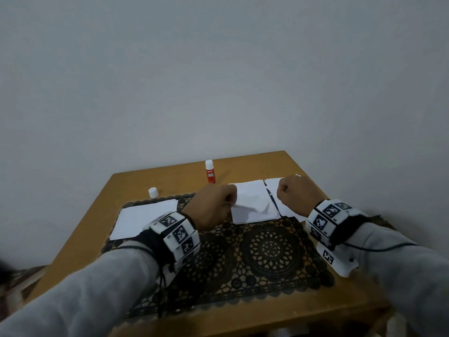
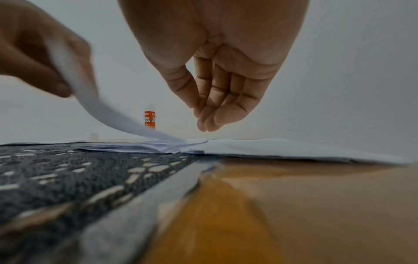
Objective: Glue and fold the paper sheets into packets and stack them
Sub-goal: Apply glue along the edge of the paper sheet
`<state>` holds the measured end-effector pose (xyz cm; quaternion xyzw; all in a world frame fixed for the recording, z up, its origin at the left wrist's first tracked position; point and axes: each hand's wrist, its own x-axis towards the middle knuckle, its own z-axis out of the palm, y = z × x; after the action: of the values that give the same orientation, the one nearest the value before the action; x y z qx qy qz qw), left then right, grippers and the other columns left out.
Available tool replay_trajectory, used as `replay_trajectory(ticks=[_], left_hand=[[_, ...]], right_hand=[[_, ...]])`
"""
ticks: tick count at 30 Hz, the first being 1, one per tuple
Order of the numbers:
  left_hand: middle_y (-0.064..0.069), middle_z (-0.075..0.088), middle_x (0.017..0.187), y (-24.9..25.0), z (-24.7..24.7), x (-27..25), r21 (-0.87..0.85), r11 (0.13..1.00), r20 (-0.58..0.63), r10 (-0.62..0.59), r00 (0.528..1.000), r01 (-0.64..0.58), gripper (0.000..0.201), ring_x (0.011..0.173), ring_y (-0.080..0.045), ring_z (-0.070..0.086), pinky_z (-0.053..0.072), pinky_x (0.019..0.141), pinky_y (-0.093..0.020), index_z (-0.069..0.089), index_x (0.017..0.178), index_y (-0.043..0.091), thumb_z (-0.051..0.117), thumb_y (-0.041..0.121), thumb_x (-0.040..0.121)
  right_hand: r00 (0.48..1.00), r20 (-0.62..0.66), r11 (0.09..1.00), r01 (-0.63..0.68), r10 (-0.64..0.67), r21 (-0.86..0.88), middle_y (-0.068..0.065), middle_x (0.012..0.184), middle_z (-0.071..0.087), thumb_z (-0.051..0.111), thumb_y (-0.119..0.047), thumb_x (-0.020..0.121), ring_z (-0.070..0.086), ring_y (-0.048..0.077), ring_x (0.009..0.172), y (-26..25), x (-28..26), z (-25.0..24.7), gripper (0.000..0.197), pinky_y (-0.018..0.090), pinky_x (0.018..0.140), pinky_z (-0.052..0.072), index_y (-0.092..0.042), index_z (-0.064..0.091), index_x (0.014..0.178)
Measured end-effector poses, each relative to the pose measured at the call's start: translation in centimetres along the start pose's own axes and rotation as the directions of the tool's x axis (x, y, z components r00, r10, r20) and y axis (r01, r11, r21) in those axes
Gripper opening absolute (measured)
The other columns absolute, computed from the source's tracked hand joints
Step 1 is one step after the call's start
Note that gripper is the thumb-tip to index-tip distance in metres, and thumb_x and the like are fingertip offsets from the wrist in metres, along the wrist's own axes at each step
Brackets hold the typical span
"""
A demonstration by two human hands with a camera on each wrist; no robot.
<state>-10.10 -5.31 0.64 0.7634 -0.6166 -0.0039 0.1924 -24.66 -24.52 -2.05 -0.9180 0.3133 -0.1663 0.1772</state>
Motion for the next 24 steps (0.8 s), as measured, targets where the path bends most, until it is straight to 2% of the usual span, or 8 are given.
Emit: replay_trajectory(ticks=[3,7,9,11,13,17,19,24], left_hand=[[0.003,0.066,0.097,-1.4,-1.6,-3.6,0.008,0.999,0.033,0.036,0.999,-0.037,0.020,0.093,-0.014,0.058,0.047,0.083,-0.027,0.061,0.078,0.017,0.061,-0.003,0.076],[0.011,0.055,0.114,-3.6,-3.0,-8.3,0.037,0.999,0.106,-0.012,0.994,0.009,0.038,0.107,-0.003,0.046,0.033,0.089,-0.005,0.058,0.070,0.027,0.056,-0.011,0.072],[0.011,0.052,0.117,-5.2,-3.3,-10.1,0.019,0.997,0.178,-0.072,0.981,0.070,0.046,0.109,-0.004,0.047,0.039,0.093,-0.013,0.057,0.065,0.033,0.054,-0.011,0.073],[0.015,0.052,0.111,-7.1,-3.2,-11.5,0.014,0.994,0.210,-0.106,0.972,0.106,0.054,0.106,-0.004,0.051,0.044,0.094,-0.022,0.053,0.062,0.044,0.056,-0.009,0.074],[0.018,0.051,0.104,-8.5,-3.3,-12.4,0.023,0.991,0.212,-0.132,0.968,0.130,0.054,0.099,-0.002,0.052,0.045,0.090,-0.021,0.052,0.062,0.047,0.059,-0.004,0.077],[0.014,0.049,0.108,-8.7,-3.2,-12.9,0.043,0.987,0.285,-0.158,0.946,0.152,0.044,0.103,-0.004,0.048,0.036,0.083,-0.006,0.064,0.075,0.035,0.050,-0.007,0.078],[0.012,0.048,0.112,-8.4,-3.1,-12.8,0.038,0.987,0.311,-0.159,0.937,0.155,0.046,0.108,-0.006,0.045,0.034,0.090,-0.011,0.069,0.085,0.027,0.044,-0.010,0.073],[0.009,0.048,0.117,-8.5,-3.0,-13.0,0.005,0.987,0.332,-0.153,0.931,0.160,0.030,0.111,-0.010,0.043,0.037,0.098,-0.028,0.063,0.106,0.029,0.049,0.016,0.083]], right_hand=[[1.000,0.001,1.000,0.015,-0.015,-0.009,0.003,0.066,0.061,0.046,-0.009,0.083,0.051,0.012,0.058,-0.1,-0.1,0.0,0.033,0.022,0.050,0.035,-0.018,0.046,0.052],[0.998,-0.004,0.996,0.060,-0.061,-0.067,-0.005,0.055,0.048,0.045,-0.005,0.084,0.043,0.012,0.054,-0.7,-0.4,-0.1,0.038,0.020,0.048,0.027,-0.019,0.036,0.050],[0.997,0.021,0.990,0.083,-0.081,-0.112,-0.008,0.055,0.042,0.047,-0.006,0.088,0.038,0.008,0.052,-1.5,-0.5,-0.3,0.039,0.019,0.048,0.024,-0.017,0.040,0.052],[0.992,0.065,0.987,0.111,-0.104,-0.115,-0.004,0.065,0.054,0.050,-0.008,0.090,0.048,0.012,0.061,-2.7,-0.3,-0.5,0.027,0.022,0.052,0.034,-0.009,0.058,0.064],[0.989,0.059,0.989,0.141,-0.139,-0.042,0.004,0.079,0.066,0.053,-0.010,0.089,0.060,0.021,0.073,-4.4,0.6,-0.4,0.019,0.032,0.065,0.048,-0.003,0.067,0.078],[0.991,0.068,0.992,0.109,-0.113,0.062,0.010,0.091,0.069,0.058,-0.012,0.087,0.061,0.024,0.079,-8.1,3.3,0.7,0.012,0.035,0.072,0.050,-0.004,0.066,0.089],[0.994,0.102,0.995,0.026,-0.035,0.096,0.009,0.095,0.067,0.063,-0.016,0.084,0.059,0.022,0.080,-9.3,4.7,1.8,0.014,0.034,0.071,0.050,-0.009,0.061,0.096],[0.974,0.191,0.977,-0.149,0.118,0.155,0.011,0.109,0.059,0.072,-0.026,0.080,0.059,0.026,0.094,-11.4,7.2,5.1,0.059,0.039,0.081,0.052,-0.009,0.044,0.129]])
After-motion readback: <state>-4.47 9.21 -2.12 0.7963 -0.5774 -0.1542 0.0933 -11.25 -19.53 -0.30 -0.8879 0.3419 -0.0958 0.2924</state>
